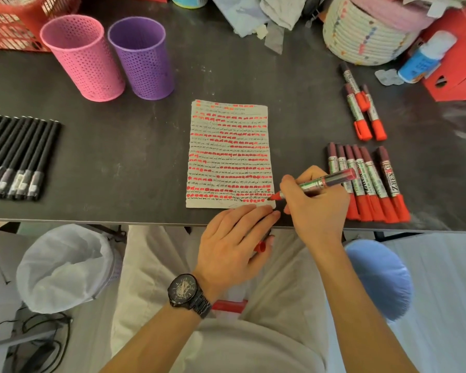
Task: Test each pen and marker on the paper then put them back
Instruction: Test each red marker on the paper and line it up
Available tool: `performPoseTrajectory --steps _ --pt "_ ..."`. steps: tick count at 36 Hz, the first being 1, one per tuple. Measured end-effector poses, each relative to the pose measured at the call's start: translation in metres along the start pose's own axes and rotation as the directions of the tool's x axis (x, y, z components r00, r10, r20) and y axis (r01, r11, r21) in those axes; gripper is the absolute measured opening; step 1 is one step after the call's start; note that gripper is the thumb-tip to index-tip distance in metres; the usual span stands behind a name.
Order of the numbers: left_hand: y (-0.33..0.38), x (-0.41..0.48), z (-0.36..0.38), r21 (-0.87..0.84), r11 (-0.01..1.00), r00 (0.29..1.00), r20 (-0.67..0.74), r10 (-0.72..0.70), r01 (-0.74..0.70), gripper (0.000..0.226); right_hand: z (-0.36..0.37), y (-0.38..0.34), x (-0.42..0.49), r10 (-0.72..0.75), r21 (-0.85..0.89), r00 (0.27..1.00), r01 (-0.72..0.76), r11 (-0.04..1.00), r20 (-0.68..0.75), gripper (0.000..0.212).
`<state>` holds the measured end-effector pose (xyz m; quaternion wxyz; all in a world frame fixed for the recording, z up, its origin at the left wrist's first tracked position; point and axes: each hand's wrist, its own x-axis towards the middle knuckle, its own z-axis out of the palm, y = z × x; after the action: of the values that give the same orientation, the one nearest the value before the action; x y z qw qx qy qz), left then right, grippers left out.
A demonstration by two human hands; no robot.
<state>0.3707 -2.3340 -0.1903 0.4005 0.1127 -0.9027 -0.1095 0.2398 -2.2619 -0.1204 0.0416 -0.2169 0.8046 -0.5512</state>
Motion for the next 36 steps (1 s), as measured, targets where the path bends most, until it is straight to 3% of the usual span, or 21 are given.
performPoseTrajectory --steps 36 --pt "0.0006 -0.0016 0.0017 0.010 1.000 1.000 0.023 -0.020 0.020 0.032 -0.0003 -0.0040 0.0003 -0.026 -0.034 1.000 0.027 0.999 0.009 0.027"
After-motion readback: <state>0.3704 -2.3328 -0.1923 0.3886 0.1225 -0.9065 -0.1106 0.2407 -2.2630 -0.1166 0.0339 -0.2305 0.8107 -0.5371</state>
